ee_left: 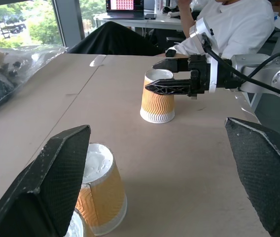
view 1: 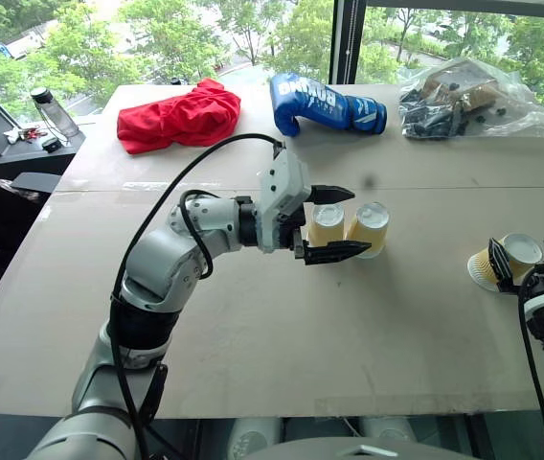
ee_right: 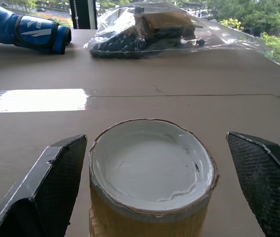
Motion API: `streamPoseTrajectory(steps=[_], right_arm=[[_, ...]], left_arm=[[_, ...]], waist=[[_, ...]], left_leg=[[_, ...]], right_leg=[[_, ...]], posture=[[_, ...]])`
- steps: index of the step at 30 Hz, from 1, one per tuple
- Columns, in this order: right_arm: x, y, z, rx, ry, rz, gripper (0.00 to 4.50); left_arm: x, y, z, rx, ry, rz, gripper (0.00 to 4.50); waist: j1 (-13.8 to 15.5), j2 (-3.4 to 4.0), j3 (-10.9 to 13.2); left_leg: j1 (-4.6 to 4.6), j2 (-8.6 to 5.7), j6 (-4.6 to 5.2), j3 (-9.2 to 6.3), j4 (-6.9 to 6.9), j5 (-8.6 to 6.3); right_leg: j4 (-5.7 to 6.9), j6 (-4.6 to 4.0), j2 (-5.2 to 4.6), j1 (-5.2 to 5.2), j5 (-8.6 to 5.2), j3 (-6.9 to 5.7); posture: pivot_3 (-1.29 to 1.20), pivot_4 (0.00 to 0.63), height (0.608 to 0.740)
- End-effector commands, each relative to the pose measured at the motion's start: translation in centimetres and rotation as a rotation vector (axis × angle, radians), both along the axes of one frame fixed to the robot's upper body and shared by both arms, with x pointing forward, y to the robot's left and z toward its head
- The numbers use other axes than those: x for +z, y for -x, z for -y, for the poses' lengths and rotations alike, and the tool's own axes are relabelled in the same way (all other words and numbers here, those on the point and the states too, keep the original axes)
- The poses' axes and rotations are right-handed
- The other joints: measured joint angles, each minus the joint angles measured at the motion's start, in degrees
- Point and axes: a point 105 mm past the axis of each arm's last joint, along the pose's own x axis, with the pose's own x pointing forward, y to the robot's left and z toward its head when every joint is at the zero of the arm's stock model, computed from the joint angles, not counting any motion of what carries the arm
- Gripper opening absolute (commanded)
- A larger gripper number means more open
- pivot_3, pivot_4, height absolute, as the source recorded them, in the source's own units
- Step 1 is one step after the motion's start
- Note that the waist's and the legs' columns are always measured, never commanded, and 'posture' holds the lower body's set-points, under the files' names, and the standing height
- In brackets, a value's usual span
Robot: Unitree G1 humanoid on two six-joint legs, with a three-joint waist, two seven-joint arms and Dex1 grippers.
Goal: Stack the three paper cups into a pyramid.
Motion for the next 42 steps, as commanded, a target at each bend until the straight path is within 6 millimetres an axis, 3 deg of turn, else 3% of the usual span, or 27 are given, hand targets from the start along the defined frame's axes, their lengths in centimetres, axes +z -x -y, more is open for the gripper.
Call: streamPoseTrajectory(steps=[1,3,8,9,16,30,35,42], right_arm=[[1.3,0.0,-0.4,0.013,-0.007,0.047,4.48],[1.3,0.1,-0.5,0.016,-0.014,0.045,4.48],[1.3,0.2,-0.8,0.028,-0.017,0.043,2.26],[1.3,0.2,-0.8,0.027,-0.020,0.045,2.13],[2.3,-0.4,-1.9,0.077,0.000,0.072,2.13],[10.6,-4.2,-12.5,0.551,0.050,0.218,2.13],[11.9,-4.1,-16.1,0.719,0.073,0.204,2.13],[11.7,-4.2,-19.3,0.867,0.135,0.148,2.13]], left_arm=[[0.9,0.8,0.1,-0.017,0.015,0.050,4.50],[0.9,0.8,0.0,-0.016,0.015,0.049,4.50],[0.9,0.9,0.0,-0.016,0.016,0.048,4.50],[0.9,0.8,0.0,-0.016,0.016,0.048,4.50],[1.1,0.8,-0.1,-0.009,0.025,0.053,4.50],[-0.4,0.1,-4.9,0.182,-0.054,0.029,4.50],[-0.5,0.1,-5.8,0.246,-0.054,0.034,4.50],[-0.5,0.4,-5.9,0.280,-0.035,0.038,4.50]], waist=[[0.0,0.00,0.0],[0.0,0.00,0.0],[0.0,0.00,0.0],[0.0,0.00,0.0],[0.0,0.00,0.0],[-0.1,0.07,0.0],[0.0,0.05,0.1],[-0.1,0.02,0.1]], left_leg=[[0.00,0.00,0.00,0.00,0.00,0.00],[0.00,0.00,0.00,0.00,0.00,0.00],[0.00,0.00,0.00,0.00,0.00,0.00],[0.00,0.00,0.00,0.00,0.00,0.00],[0.00,0.00,0.00,0.00,0.00,0.00],[-0.02,0.03,0.00,-0.03,0.00,0.00],[-0.08,0.04,0.01,-0.12,0.00,0.00],[-0.10,0.02,0.02,-0.13,0.00,-0.01]], right_leg=[[0.00,0.00,0.00,0.00,0.00,0.00],[0.00,0.00,0.00,0.00,0.00,0.00],[0.00,0.00,0.00,0.00,0.00,0.00],[0.00,0.00,0.00,0.00,0.00,0.00],[0.00,0.00,0.00,0.00,0.00,0.00],[0.00,0.00,0.01,-0.03,0.00,-0.02],[-0.02,0.00,0.00,-0.04,0.00,-0.11],[-0.02,0.00,-0.03,-0.05,0.00,-0.13]], posture=[[0.00,0.150,0.740],[0.00,0.150,0.740],[0.00,0.150,0.740],[0.00,0.150,0.740],[0.00,0.150,0.740],[0.00,0.150,0.740],[0.00,0.150,0.740],[0.00,0.150,0.740]])
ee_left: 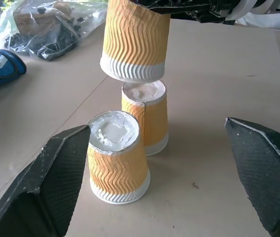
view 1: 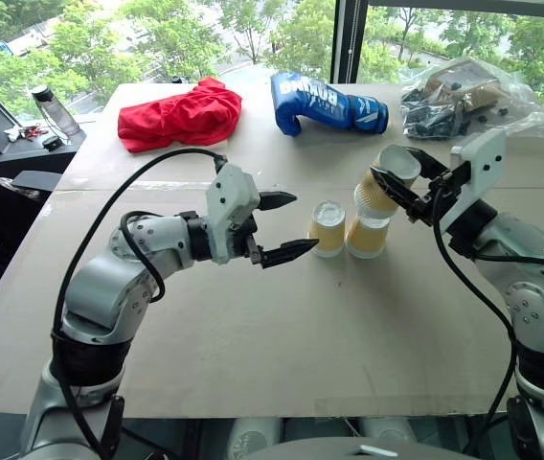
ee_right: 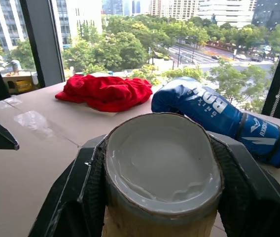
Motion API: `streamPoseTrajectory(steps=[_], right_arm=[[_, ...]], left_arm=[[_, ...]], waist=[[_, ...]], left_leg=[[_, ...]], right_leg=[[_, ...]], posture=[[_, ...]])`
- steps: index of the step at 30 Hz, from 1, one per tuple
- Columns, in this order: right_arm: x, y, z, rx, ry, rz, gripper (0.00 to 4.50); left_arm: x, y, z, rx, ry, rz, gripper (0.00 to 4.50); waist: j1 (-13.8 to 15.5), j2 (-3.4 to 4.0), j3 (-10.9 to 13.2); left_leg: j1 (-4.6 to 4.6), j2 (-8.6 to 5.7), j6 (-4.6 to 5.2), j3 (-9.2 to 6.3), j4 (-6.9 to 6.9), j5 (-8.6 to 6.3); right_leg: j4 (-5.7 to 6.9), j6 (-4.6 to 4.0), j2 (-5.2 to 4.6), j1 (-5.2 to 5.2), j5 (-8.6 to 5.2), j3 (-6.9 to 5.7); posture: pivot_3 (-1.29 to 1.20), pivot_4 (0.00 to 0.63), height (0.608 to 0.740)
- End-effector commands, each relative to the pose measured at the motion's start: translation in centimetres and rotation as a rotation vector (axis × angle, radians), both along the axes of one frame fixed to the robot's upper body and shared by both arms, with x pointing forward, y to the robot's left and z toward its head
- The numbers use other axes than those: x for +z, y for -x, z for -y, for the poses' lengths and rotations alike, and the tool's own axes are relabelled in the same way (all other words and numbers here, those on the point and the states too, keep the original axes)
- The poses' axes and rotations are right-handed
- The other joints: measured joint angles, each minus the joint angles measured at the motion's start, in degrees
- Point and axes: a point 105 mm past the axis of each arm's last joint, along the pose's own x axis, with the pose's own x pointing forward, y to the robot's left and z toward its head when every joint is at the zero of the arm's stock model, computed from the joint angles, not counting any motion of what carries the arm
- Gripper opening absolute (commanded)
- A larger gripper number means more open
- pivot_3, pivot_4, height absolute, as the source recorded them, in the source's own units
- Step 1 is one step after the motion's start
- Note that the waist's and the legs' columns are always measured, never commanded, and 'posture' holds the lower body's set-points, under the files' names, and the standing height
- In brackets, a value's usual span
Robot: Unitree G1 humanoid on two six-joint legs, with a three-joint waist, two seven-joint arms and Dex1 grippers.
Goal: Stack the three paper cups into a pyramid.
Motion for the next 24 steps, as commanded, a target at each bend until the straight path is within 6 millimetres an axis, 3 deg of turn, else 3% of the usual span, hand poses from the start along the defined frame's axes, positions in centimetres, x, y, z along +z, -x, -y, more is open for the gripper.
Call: streamPoseTrajectory(steps=[1,11,16,21,24], right_arm=[[0.7,0.5,-1.5,0.075,0.029,0.023,2.13],[-0.4,0.3,-2.1,0.095,0.059,0.011,2.13],[-0.1,0.2,-2.0,0.082,0.050,0.035,4.33],[0.9,0.3,-0.8,0.040,0.033,0.092,4.45],[0.9,1.6,1.0,0.045,0.027,0.109,4.45]], left_arm=[[0.8,0.7,0.1,0.001,0.020,0.040,4.50],[0.9,0.8,0.0,0.021,0.039,0.039,4.50],[0.8,0.9,0.2,0.017,0.042,0.034,4.50],[0.3,1.2,0.4,0.014,0.076,0.009,4.50],[-0.8,1.8,0.3,0.024,0.094,-0.026,4.50]], waist=[[-0.1,-0.01,0.0],[0.0,-0.02,0.0],[0.0,-0.02,0.0],[0.0,-0.02,0.0],[0.1,-0.03,0.0]], left_leg=[[0.00,0.00,0.00,0.00,0.00,0.00],[-0.01,0.00,0.00,0.01,0.00,0.00],[-0.01,0.00,0.00,0.01,0.00,0.00],[0.00,0.00,0.00,0.01,0.00,0.00],[-0.02,0.01,0.00,0.02,-0.02,0.00]], right_leg=[[0.00,0.00,0.00,0.00,0.00,0.01],[0.00,0.00,0.00,-0.01,0.00,0.01],[0.00,0.00,0.00,-0.02,0.00,0.01],[0.00,0.00,0.00,-0.02,0.00,0.01],[-0.03,0.00,-0.02,-0.01,0.00,0.01]], posture=[[0.00,0.150,0.740],[0.00,0.150,0.740],[0.00,0.150,0.740],[0.00,0.150,0.740],[0.00,0.150,0.740]])
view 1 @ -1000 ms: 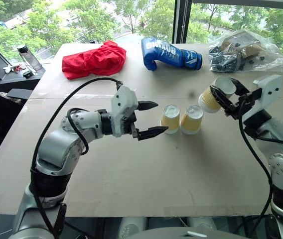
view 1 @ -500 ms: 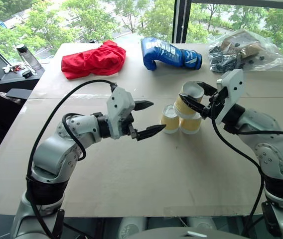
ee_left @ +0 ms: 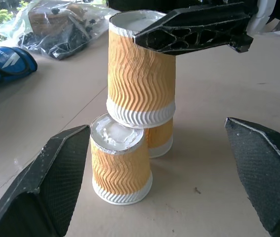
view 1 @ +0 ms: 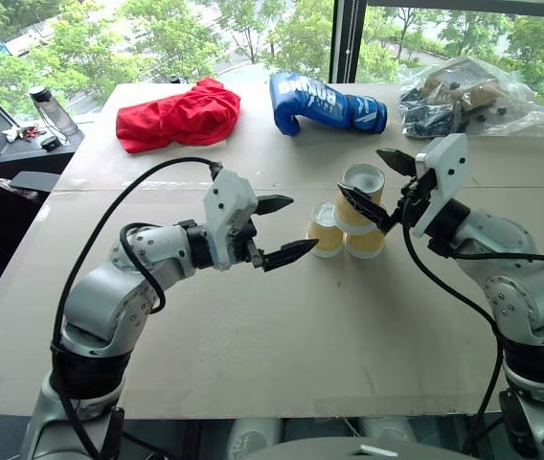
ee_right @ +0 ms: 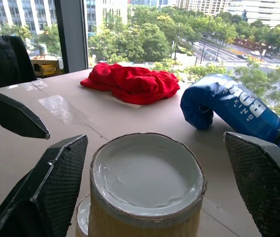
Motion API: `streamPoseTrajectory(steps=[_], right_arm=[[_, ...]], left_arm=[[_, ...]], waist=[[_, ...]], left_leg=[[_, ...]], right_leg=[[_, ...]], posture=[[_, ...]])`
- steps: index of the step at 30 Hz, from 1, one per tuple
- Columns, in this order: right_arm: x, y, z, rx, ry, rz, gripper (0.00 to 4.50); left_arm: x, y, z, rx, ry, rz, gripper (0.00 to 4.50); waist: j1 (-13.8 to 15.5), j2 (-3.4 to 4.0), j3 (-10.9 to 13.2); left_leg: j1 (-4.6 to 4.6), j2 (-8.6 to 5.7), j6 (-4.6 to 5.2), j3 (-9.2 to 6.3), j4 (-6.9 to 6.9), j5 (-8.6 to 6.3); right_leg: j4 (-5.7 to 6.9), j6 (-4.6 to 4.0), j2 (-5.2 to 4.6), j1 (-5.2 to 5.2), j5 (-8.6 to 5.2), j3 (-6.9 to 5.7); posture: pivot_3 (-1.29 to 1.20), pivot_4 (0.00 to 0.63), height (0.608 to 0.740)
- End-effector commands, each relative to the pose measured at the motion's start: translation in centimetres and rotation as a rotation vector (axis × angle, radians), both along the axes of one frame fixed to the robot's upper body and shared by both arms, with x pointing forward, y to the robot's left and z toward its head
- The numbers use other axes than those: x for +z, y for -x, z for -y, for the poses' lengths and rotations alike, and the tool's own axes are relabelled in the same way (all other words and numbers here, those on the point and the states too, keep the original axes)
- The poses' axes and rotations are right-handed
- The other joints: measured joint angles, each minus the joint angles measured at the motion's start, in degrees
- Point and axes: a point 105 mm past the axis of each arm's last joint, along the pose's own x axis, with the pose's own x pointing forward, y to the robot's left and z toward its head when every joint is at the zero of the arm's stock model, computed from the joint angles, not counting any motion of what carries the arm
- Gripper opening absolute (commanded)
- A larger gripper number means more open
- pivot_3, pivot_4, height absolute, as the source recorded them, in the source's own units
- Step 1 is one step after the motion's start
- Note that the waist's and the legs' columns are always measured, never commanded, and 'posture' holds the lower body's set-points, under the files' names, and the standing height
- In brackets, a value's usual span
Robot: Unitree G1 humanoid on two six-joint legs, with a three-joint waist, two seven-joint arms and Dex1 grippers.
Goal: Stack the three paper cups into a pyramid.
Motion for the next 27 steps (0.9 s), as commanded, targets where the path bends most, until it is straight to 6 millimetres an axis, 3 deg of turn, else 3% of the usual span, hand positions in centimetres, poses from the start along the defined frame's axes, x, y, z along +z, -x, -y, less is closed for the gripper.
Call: streamPoseTrajectory(steps=[1,4,9,12,18,23,27], right_arm=[[1.3,2.1,2.0,0.011,-0.018,0.082,4.45],[0.8,4.4,4.1,0.051,-0.053,0.055,4.45],[-4.1,8.1,7.5,0.083,-0.048,-0.109,4.45],[-7.3,8.6,9.1,0.032,-0.044,-0.167,4.45],[-13.3,10.0,11.7,-0.021,0.039,-0.241,4.45],[-15.7,10.5,12.9,-0.007,0.104,-0.223,4.45],[-15.7,9.6,13.4,-0.014,0.094,-0.186,4.45]], left_arm=[[0.2,1.3,0.0,-0.007,0.035,0.025,4.50],[-1.3,1.9,-1.2,0.052,0.071,-0.027,4.50],[-5.3,2.9,-3.6,0.191,0.050,-0.118,4.50],[-7.0,3.3,-4.0,0.228,0.030,-0.140,4.50],[-9.2,4.4,-4.8,0.286,0.015,-0.168,4.50],[-10.9,5.0,-5.8,0.348,-0.037,-0.170,4.50],[-11.8,5.3,-6.2,0.377,-0.067,-0.159,4.50]], waist=[[0.2,-0.01,0.0],[0.1,-0.01,0.0],[0.0,0.02,0.0],[0.0,-0.04,0.0],[0.1,-0.04,0.0],[0.1,0.03,0.0],[0.1,0.03,0.0]], left_leg=[[-0.02,0.00,0.00,-0.02,0.00,0.00],[-0.06,0.01,0.01,-0.02,-0.03,0.00],[0.02,0.04,0.03,-0.04,-0.13,-0.02],[0.53,0.04,0.03,0.02,-0.09,-0.03],[0.48,-0.03,0.03,0.11,-0.05,-0.03],[0.42,0.00,0.03,0.09,-0.16,-0.03],[0.44,-0.01,0.03,0.09,-0.16,-0.03]], right_leg=[[-0.02,0.00,-0.01,0.00,0.00,-0.02],[-0.05,0.00,-0.04,0.00,0.00,-0.01],[-0.15,-0.01,-0.09,0.10,-0.01,0.05],[-0.05,-0.06,-0.11,0.53,0.00,0.07],[-0.11,-0.07,-0.25,0.50,0.00,0.18],[-0.18,-0.07,-0.37,0.43,-0.01,0.24],[-0.21,-0.07,-0.42,0.45,-0.01,0.24]], posture=[[0.00,0.150,0.740],[0.00,0.150,0.740],[0.00,0.150,0.740],[0.00,0.150,0.740],[0.00,0.150,0.740],[0.00,0.150,0.740],[0.00,0.150,0.740]])
